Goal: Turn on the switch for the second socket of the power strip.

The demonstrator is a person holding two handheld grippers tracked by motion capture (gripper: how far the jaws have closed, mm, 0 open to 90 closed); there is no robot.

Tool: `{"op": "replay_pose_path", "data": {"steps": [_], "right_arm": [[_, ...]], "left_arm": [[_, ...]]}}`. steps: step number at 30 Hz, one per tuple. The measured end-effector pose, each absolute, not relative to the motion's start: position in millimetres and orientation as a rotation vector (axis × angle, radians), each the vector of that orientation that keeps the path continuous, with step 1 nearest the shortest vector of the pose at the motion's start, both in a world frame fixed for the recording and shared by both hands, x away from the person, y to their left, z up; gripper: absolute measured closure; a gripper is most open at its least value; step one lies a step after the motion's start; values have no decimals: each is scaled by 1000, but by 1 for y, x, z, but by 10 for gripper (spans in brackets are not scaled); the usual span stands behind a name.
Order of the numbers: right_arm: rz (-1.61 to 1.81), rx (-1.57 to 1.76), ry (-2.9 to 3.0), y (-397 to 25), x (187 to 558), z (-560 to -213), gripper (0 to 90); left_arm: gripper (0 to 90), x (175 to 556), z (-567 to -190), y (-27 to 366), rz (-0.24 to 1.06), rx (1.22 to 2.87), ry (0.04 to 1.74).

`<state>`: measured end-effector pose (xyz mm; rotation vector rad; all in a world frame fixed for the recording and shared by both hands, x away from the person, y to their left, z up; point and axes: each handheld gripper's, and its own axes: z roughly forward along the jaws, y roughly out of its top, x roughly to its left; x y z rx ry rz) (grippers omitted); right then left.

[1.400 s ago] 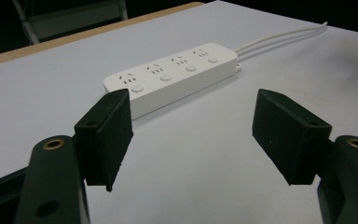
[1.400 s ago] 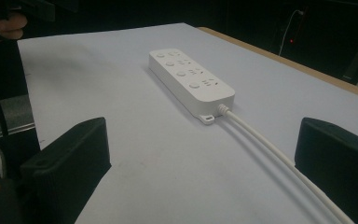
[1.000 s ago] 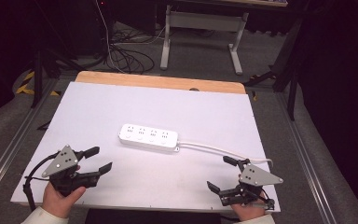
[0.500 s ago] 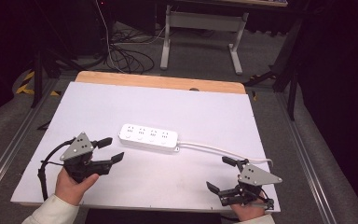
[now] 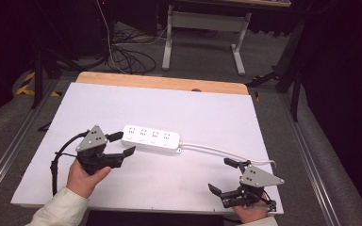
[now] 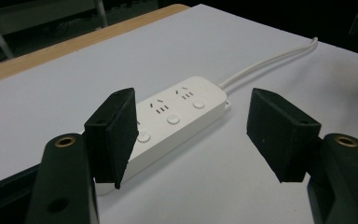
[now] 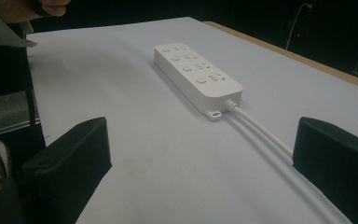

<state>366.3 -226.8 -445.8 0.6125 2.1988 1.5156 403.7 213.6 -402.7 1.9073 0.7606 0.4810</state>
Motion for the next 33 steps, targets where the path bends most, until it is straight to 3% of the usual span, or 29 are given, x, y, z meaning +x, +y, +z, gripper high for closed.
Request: {"op": "replay_pose_path", "data": {"steps": [6, 12, 19, 20, 22, 33], "right_arm": [[1517, 612, 2200, -227, 366, -446, 44], [1515, 609, 2203, -227, 366, -446, 44], [1515, 607, 2207, -226, 366, -446, 46], [1515, 607, 2207, -226, 366, -446, 46], [1517, 607, 2208, -226, 366, -446, 47], [1520, 601, 2210, -226, 367, -446, 47]], "left_arm": [[357, 410, -403, 205, 494, 1925, 741], [430, 414, -401, 200, 496, 1938, 732], [798, 420, -399, 199, 480, 1958, 738], [798, 420, -399, 198, 472, 1961, 742], [896, 422, -399, 196, 467, 1968, 741], [899, 441, -405, 178, 408, 2012, 733]]}}
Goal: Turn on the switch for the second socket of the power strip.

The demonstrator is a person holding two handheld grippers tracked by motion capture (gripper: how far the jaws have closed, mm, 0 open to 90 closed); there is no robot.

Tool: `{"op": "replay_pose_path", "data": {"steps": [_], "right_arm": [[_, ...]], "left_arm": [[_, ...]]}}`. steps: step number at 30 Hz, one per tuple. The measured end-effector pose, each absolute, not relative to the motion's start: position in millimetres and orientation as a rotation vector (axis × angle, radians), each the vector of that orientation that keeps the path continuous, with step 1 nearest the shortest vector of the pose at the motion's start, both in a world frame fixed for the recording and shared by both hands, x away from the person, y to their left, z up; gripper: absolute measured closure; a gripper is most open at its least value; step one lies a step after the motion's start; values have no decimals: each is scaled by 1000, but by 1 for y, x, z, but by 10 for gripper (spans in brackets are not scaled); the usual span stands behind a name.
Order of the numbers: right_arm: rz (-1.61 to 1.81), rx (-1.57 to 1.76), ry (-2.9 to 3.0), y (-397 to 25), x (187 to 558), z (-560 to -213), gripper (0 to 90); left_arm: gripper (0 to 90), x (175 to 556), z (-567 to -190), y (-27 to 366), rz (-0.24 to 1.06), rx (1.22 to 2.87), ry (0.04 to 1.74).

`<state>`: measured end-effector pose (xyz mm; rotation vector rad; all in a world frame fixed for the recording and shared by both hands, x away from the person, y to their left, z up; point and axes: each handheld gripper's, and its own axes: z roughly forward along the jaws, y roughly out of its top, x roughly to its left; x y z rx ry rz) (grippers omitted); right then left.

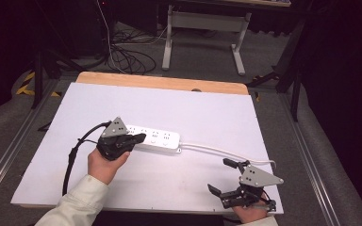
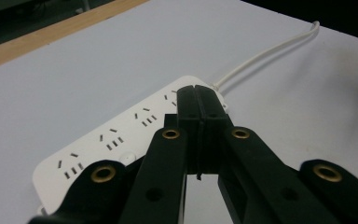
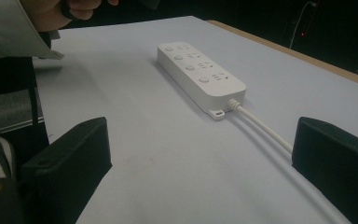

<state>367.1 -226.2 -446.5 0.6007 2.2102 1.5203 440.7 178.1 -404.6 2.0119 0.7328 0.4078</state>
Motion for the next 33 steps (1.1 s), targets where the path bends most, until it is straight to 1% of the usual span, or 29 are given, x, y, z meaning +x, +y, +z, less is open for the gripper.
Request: {"op": "replay_pose_path", "data": {"steps": [5, 10, 11, 13, 17, 18, 22, 33], "right_arm": [[1522, 598, 2213, -226, 367, -447, 48], [1523, 596, 2215, -227, 367, -447, 48], [1523, 596, 2215, -227, 367, -447, 48], [1526, 597, 2216, -227, 368, -447, 48], [1527, 593, 2221, -226, 367, -447, 49], [1527, 593, 2221, -226, 367, -447, 49], [1525, 586, 2225, -225, 367, -447, 49], [1526, 578, 2226, -225, 366, -447, 51]], "left_arm": [[899, 454, -412, 172, 346, 2005, 769], [899, 463, -419, 167, 346, 2021, 782], [899, 464, -421, 165, 321, 2018, 790], [899, 466, -423, 162, 318, 2026, 794], [899, 470, -428, 155, 367, 2077, 791], [899, 471, -430, 153, 349, 2076, 802], [899, 475, -436, 150, 346, 2091, 816], [899, 484, -448, 144, 406, 2138, 823]]}}
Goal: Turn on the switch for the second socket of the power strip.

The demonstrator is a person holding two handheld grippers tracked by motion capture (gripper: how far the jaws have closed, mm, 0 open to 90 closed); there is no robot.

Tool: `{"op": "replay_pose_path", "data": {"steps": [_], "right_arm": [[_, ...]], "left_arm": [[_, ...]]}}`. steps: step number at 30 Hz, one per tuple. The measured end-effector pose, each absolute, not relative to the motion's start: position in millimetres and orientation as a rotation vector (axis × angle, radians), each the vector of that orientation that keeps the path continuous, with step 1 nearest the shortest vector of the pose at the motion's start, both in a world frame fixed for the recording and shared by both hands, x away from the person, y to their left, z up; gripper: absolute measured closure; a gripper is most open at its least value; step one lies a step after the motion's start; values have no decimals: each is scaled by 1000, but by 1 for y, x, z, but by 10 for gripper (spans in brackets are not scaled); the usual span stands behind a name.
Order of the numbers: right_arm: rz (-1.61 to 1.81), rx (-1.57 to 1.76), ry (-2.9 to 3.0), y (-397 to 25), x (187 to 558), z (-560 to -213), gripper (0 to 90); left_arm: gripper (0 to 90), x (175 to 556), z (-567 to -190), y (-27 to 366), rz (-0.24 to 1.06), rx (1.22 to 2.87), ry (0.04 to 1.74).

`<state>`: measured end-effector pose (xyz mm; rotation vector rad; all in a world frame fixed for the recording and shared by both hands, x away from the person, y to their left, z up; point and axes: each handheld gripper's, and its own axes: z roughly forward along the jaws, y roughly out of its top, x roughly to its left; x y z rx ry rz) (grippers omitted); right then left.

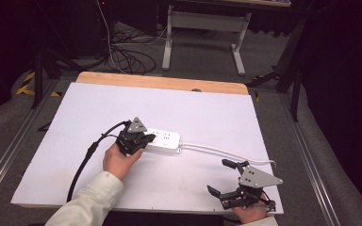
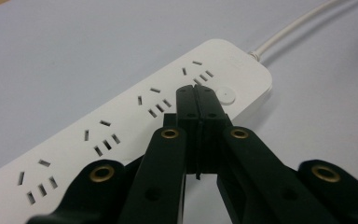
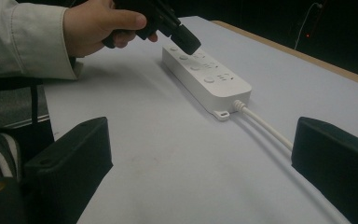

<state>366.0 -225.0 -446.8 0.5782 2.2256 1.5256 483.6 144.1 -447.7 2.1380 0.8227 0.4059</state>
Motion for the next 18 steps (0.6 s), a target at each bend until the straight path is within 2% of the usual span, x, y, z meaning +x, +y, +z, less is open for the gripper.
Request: {"op": "replay_pose_path", "data": {"steps": [18], "right_arm": [[1534, 579, 2225, -225, 366, -447, 51]], "left_arm": [[899, 495, -463, 140, 379, 2161, 860]]}}
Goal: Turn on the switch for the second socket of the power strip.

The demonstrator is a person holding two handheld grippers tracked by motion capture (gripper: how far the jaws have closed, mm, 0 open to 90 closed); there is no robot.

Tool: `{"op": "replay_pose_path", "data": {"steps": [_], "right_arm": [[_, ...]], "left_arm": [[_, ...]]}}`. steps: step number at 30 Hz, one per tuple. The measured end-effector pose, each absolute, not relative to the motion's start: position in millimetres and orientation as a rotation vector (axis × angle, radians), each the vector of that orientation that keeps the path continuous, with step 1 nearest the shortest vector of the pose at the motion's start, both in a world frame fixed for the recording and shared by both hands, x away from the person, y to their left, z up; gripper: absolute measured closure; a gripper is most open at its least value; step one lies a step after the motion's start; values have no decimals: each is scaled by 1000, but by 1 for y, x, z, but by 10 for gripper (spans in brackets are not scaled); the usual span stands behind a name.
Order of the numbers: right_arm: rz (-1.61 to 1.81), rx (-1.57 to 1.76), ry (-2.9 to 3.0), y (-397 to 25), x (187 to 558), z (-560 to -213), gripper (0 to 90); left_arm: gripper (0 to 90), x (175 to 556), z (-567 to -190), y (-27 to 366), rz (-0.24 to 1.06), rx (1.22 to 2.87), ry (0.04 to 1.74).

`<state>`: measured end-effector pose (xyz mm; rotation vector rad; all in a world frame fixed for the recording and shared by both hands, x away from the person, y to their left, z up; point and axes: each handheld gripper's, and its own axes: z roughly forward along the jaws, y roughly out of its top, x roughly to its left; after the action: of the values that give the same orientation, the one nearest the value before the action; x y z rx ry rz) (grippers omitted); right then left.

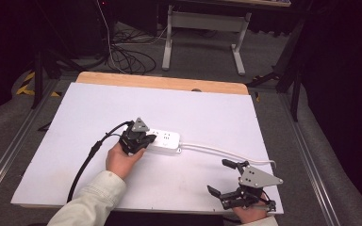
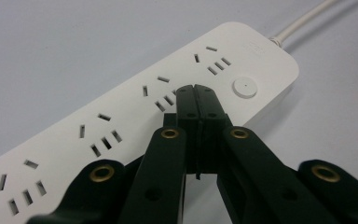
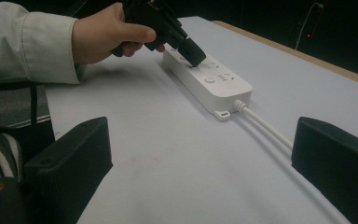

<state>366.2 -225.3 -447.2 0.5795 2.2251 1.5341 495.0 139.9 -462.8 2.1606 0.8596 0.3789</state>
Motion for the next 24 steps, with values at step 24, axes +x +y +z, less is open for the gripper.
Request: {"op": "replay_pose_path", "data": {"steps": [24], "right_arm": [[1538, 584, 2227, -226, 367, -448, 52]], "left_arm": [[900, 490, -467, 137, 434, 2142, 876]]}}
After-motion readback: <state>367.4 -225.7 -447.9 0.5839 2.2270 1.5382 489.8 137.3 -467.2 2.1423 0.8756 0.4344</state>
